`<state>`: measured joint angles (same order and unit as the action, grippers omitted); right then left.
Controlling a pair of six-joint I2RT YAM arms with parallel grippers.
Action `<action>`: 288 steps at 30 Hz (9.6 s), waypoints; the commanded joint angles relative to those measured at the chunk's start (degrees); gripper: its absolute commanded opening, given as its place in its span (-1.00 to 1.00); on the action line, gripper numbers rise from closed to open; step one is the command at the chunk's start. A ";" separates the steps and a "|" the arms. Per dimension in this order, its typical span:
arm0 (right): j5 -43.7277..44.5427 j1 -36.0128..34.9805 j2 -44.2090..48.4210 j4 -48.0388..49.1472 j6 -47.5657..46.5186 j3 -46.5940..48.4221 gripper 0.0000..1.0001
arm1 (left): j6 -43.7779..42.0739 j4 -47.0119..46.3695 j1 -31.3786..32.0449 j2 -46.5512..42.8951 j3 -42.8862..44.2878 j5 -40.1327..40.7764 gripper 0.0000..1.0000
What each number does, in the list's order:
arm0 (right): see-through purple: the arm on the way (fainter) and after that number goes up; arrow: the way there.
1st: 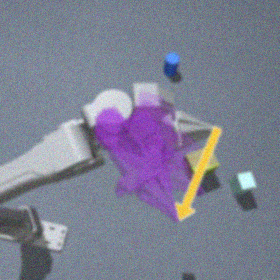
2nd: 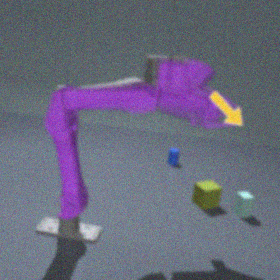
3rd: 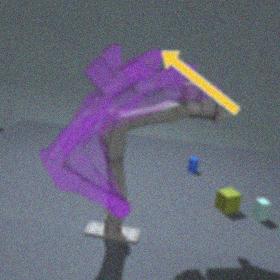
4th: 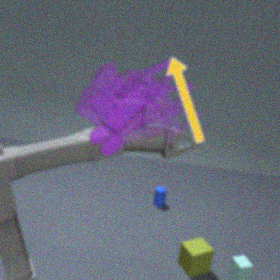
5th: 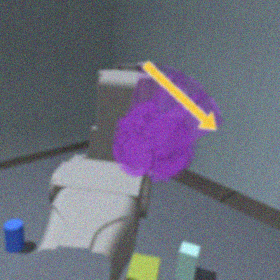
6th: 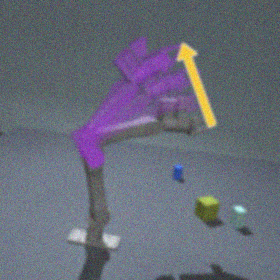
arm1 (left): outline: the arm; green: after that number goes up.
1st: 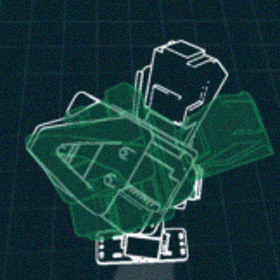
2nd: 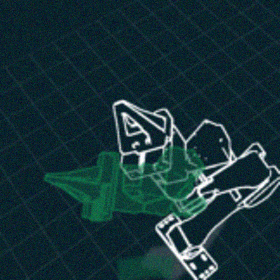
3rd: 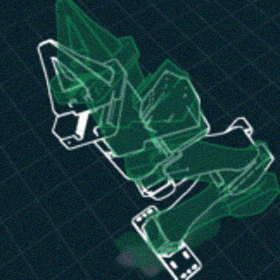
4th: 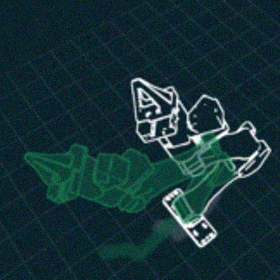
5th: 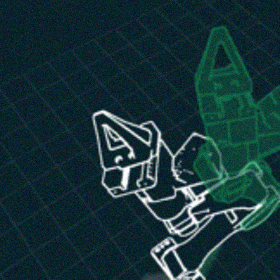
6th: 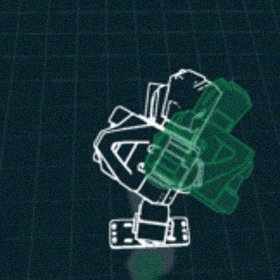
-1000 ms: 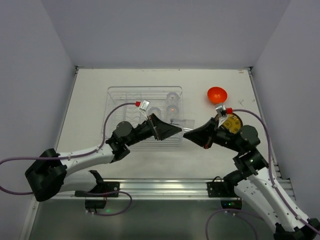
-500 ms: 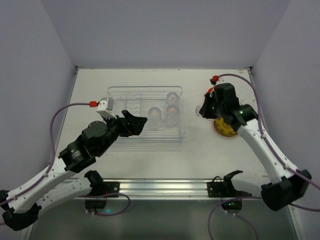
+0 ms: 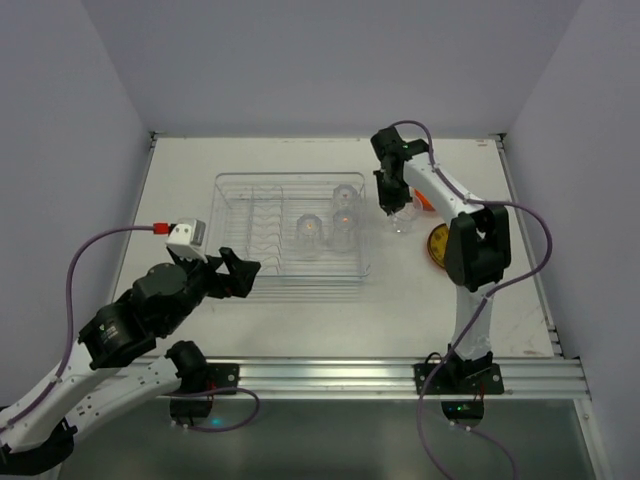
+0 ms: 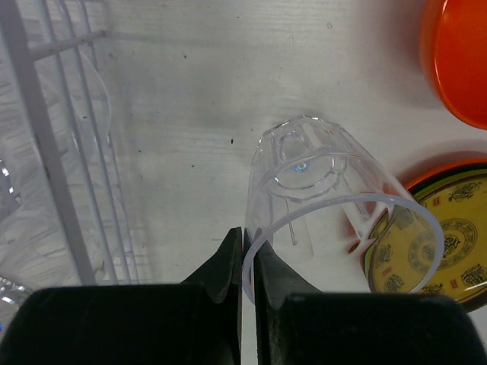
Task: Unload the mixed dishes from the dish rack
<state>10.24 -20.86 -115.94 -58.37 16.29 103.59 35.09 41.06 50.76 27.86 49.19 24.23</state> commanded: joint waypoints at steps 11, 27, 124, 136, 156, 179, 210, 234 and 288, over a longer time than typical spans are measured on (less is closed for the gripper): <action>-0.92 0.91 -5.79 -2.72 -3.81 6.71 -0.61 | -4.07 -0.36 0.04 1.85 -0.32 -2.16 1.00; 3.50 2.14 37.41 11.84 5.58 -18.91 0.98 | -6.35 -3.88 0.04 37.13 14.78 1.78 1.00; -23.18 0.65 79.14 22.63 7.27 -49.31 -1.00 | 22.04 -46.08 3.38 11.09 -16.14 -0.86 1.00; 2.15 -1.55 44.94 5.45 2.43 -33.46 -1.00 | 10.18 -18.31 3.38 12.22 -6.47 -0.85 1.00; 2.15 -3.83 17.86 13.19 1.90 -26.16 -1.00 | 8.77 -12.67 3.38 6.33 -9.37 -1.29 1.00; 3.82 -4.98 42.23 7.74 5.85 -26.23 0.37 | 6.13 -17.34 3.38 31.79 5.19 1.07 1.00; -2.50 -4.80 82.54 15.30 4.27 -46.55 0.98 | 5.60 -5.81 -3.83 90.88 50.74 -3.58 0.84; -3.91 -4.80 82.98 16.01 3.66 -47.60 0.98 | 9.63 -3.09 -1.90 84.49 46.54 3.62 -0.86; -61.04 -4.89 90.53 78.93 26.16 -71.86 -1.00 | 26.34 -109.70 6.72 40.08 -18.87 -32.66 -1.00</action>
<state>-48.66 -25.74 -27.27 14.00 42.81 32.42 60.90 -62.22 57.21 67.02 28.71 -9.82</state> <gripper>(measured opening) 0.045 0.716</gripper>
